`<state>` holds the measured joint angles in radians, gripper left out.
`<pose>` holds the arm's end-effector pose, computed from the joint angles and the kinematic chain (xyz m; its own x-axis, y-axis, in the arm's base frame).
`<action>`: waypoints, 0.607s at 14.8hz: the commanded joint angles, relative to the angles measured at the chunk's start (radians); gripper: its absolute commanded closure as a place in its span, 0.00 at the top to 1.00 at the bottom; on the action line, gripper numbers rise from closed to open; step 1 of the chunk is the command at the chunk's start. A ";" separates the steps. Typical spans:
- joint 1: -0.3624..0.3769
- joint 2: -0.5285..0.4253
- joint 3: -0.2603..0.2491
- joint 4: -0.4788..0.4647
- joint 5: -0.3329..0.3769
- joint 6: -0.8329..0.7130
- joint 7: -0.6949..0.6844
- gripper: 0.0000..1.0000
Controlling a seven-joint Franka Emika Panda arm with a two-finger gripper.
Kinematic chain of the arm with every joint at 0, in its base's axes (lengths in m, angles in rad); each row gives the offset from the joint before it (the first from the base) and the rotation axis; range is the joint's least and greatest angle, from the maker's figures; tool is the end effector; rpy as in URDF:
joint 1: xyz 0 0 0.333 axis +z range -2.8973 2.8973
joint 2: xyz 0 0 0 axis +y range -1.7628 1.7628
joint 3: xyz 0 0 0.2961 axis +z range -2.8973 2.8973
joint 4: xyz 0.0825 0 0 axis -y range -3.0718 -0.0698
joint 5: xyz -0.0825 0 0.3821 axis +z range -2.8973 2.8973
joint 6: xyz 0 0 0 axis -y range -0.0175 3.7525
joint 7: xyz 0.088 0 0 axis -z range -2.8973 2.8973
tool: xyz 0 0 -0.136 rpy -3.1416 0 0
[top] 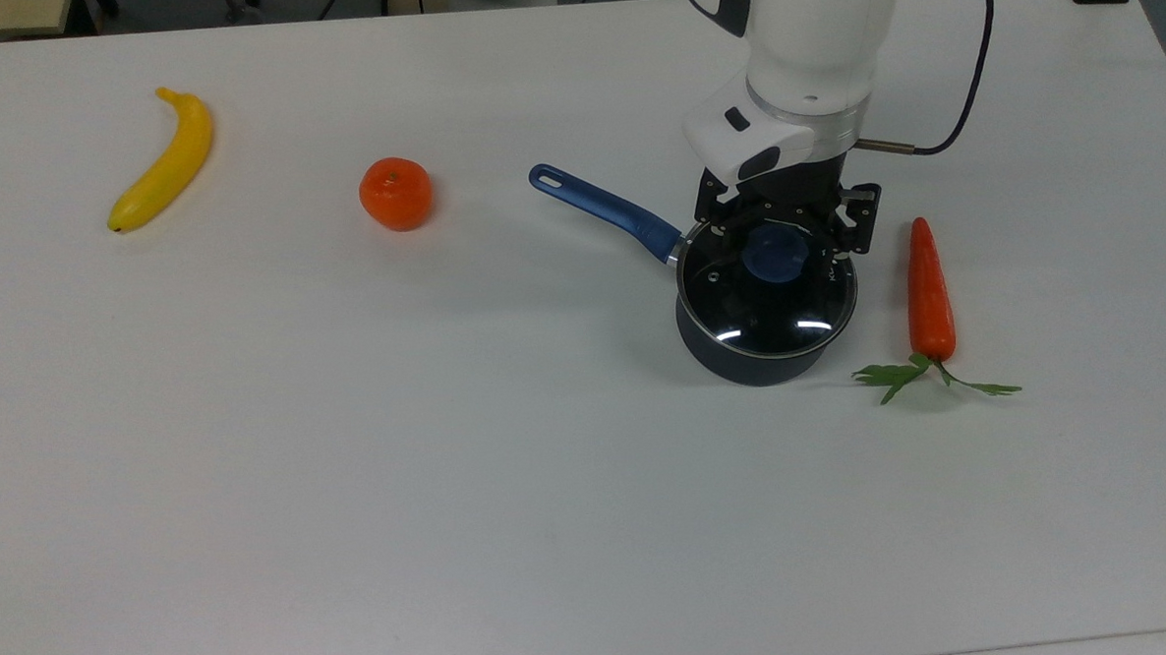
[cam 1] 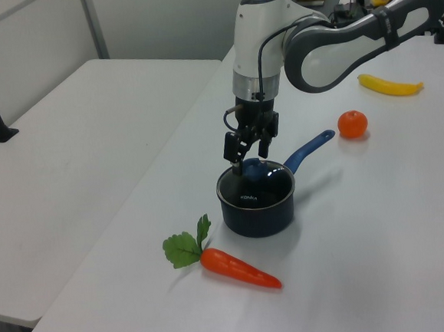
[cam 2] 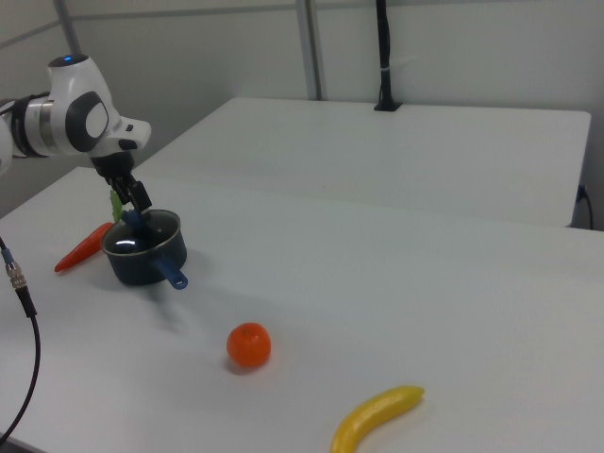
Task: Open lid
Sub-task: 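Lower the gripper and close it on the blue lid knob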
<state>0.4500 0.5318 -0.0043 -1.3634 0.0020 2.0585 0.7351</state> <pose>0.6482 0.3104 0.3829 0.9495 -0.2896 0.1208 -0.2774 -0.9546 -0.1088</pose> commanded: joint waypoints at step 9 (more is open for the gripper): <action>0.009 0.007 0.010 0.004 -0.025 0.012 0.046 0.66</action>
<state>0.4510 0.5361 0.0030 -1.3634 0.0006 2.0585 0.7515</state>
